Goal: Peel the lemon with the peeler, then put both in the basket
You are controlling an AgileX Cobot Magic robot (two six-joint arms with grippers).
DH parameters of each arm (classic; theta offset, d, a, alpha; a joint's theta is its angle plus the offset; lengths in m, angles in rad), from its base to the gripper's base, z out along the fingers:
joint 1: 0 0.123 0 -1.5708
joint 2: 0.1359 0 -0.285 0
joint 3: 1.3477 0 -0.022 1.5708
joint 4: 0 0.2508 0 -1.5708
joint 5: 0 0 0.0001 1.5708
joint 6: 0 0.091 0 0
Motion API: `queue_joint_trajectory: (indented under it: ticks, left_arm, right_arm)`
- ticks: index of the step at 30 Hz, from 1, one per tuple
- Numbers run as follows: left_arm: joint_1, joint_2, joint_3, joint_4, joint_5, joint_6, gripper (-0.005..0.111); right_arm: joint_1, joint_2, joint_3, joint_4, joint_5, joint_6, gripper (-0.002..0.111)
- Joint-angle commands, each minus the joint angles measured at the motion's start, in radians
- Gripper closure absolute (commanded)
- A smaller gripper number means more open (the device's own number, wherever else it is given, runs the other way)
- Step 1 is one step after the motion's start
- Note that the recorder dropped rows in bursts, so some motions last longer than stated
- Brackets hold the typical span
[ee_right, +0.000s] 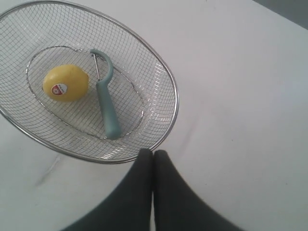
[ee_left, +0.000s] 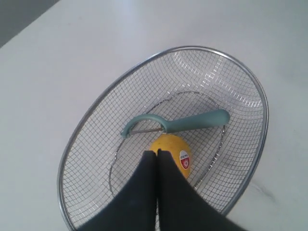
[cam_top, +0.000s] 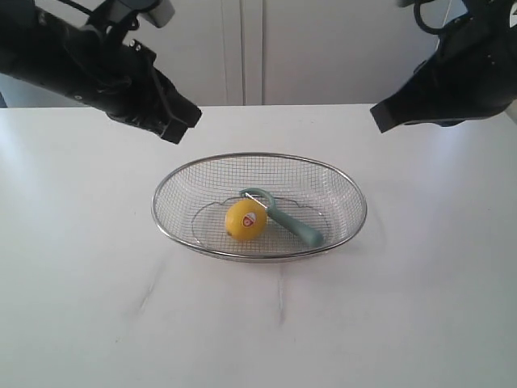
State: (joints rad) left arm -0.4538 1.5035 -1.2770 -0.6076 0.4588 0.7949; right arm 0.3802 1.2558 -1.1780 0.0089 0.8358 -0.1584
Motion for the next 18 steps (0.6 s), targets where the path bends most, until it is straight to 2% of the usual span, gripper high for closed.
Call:
queue_joint_trajectory:
  ticks: [1, 6, 9, 12, 18]
  left_arm:
    - [-0.007, -0.104, -0.003, -0.010, 0.006, -0.010, 0.107]
    - [-0.004, -0.232, -0.003, -0.010, 0.006, -0.010, 0.107]
    - [0.019, -0.315, -0.003, -0.012, 0.006, -0.010, 0.107]
    - [0.065, -0.395, -0.003, -0.012, 0.006, -0.010, 0.107]
    - [0.201, -0.557, -0.003, -0.012, 0.006, -0.010, 0.107]
  right_arm:
    - [-0.002, -0.007, 0.006, -0.009, -0.009, 0.006, 0.108]
    - [-0.002, -0.007, 0.006, -0.009, -0.009, 0.006, 0.108]
    - [-0.002, -0.007, 0.006, -0.009, -0.007, 0.006, 0.108]
    - [-0.002, -0.007, 0.006, -0.009, -0.007, 0.006, 0.108]
    - [-0.002, -0.007, 0.006, -0.009, -0.007, 0.006, 0.108]
